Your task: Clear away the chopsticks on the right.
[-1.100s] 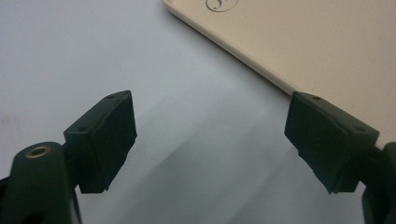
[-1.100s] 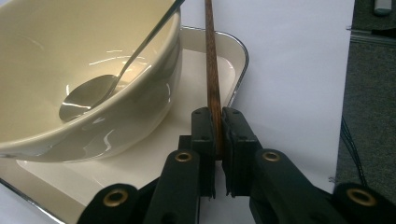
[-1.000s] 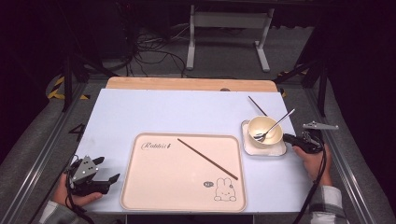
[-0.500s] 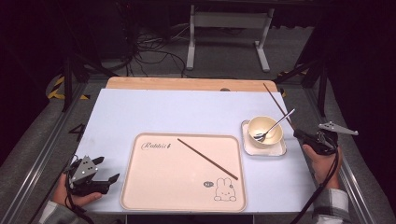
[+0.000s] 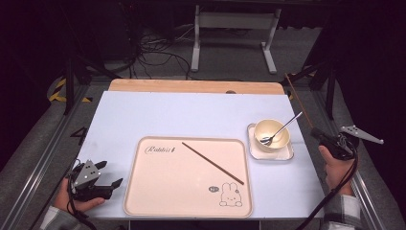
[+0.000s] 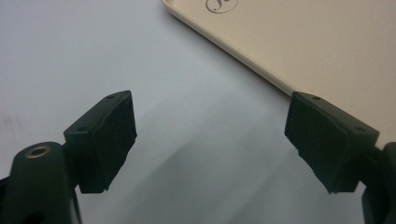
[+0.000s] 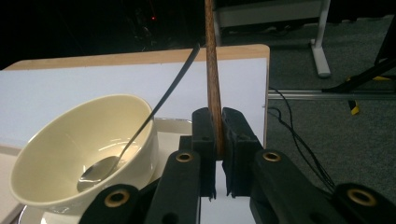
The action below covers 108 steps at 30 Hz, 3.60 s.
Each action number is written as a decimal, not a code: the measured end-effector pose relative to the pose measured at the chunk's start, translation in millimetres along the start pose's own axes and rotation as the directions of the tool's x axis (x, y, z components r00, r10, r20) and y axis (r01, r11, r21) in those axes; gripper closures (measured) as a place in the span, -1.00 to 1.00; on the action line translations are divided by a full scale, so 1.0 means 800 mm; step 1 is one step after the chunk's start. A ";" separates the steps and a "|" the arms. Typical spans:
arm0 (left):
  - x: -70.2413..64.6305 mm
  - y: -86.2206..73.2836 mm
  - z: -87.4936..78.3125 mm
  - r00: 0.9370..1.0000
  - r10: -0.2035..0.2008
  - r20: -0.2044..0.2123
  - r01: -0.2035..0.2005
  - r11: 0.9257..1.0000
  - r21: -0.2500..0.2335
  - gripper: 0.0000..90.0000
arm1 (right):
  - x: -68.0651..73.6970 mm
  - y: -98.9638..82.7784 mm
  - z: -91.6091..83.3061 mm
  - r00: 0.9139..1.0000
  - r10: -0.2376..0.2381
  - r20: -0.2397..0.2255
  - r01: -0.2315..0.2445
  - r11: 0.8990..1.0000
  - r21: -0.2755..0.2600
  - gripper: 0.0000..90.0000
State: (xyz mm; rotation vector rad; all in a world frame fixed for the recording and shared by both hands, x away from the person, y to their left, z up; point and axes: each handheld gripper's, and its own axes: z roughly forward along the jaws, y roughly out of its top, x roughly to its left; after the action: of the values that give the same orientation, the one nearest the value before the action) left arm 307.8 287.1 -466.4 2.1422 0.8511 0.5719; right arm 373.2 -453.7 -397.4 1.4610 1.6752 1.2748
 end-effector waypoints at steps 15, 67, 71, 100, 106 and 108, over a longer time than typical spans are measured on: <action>0.000 0.000 -0.001 1.000 -0.003 0.001 0.003 1.000 -0.005 -0.61 | 0.032 0.016 -0.025 0.996 -0.055 -0.071 0.050 0.996 -0.069 0.88; 0.001 -0.001 -0.012 0.999 -0.003 -0.041 0.002 0.999 -0.041 -0.61 | 0.225 -0.067 0.016 0.773 -0.327 -0.544 0.475 0.867 0.154 0.88; -0.001 -0.001 -0.014 0.999 0.005 -0.041 -0.007 0.999 -0.042 -0.61 | 0.228 -0.076 0.021 0.760 -0.346 -0.550 0.513 0.839 0.180 0.88; 0.003 -0.011 -0.024 0.998 -0.028 -0.051 0.024 0.996 -0.080 -0.60 | 0.235 -0.080 0.049 0.769 -0.317 -0.555 0.516 0.820 0.247 0.71; 0.000 -0.013 -0.026 0.997 -0.026 -0.071 0.021 0.997 -0.075 -0.58 | 0.238 -0.075 0.051 0.775 -0.325 -0.541 0.507 0.831 0.227 0.79; 0.000 -0.013 -0.027 0.997 -0.024 -0.074 0.018 0.997 -0.075 -0.58 | 0.241 -0.073 0.052 0.780 -0.328 -0.533 0.501 0.837 0.218 0.81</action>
State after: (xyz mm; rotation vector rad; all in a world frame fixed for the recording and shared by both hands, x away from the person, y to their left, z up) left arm 290.4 302.2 -461.2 2.0537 0.8788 0.6664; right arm 339.5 -253.9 -435.0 0.8755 2.5025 1.1711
